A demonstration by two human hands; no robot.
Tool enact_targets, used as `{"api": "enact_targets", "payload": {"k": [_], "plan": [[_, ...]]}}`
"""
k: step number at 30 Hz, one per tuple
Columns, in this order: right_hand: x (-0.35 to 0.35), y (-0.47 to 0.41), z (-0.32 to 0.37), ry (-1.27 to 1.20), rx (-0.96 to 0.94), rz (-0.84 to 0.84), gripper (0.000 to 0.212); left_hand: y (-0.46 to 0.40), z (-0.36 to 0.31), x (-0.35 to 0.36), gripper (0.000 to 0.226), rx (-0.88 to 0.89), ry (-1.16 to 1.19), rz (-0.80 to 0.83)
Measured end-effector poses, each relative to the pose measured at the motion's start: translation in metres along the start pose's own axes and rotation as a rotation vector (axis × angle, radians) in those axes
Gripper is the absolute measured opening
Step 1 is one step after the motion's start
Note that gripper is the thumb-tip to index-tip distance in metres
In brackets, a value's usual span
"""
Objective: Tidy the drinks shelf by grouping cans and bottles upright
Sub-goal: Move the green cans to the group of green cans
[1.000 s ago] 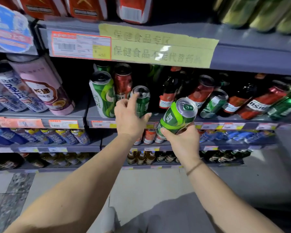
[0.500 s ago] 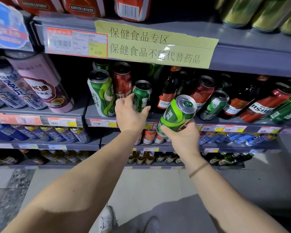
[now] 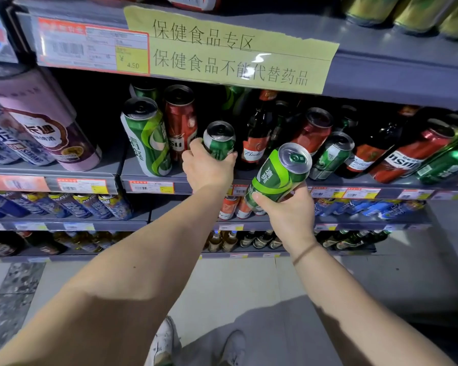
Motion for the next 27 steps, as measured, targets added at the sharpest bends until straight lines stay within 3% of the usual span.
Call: {"api": "enact_targets", "payload": {"k": [7,16,19,27], "plan": [[0.008,-0.004,0.015,0.018,0.024,-0.008,0.05,0.03,0.0,-0.042,0.061,0.132,0.259,0.142],[0.08,-0.009,0.058,0.133,0.072,0.069,0.038,0.031,0.027,-0.126,0.072,0.234,0.191,0.144],[0.105,-0.016,0.059,0.164,0.097,0.076,0.043,0.024,0.035,-0.144,0.061,0.24,0.185,0.133],[0.132,-0.032,0.061,0.22,0.077,0.021,0.054,0.016,0.044,-0.16,0.062,0.286,0.201,0.177]]}}
Point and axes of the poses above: each hand's wrist, its own y-axis away from the middle knuckle, its own x-axis out of the palm, z = x × y, the point moved 9 cm from there along -y, towards the middle knuckle
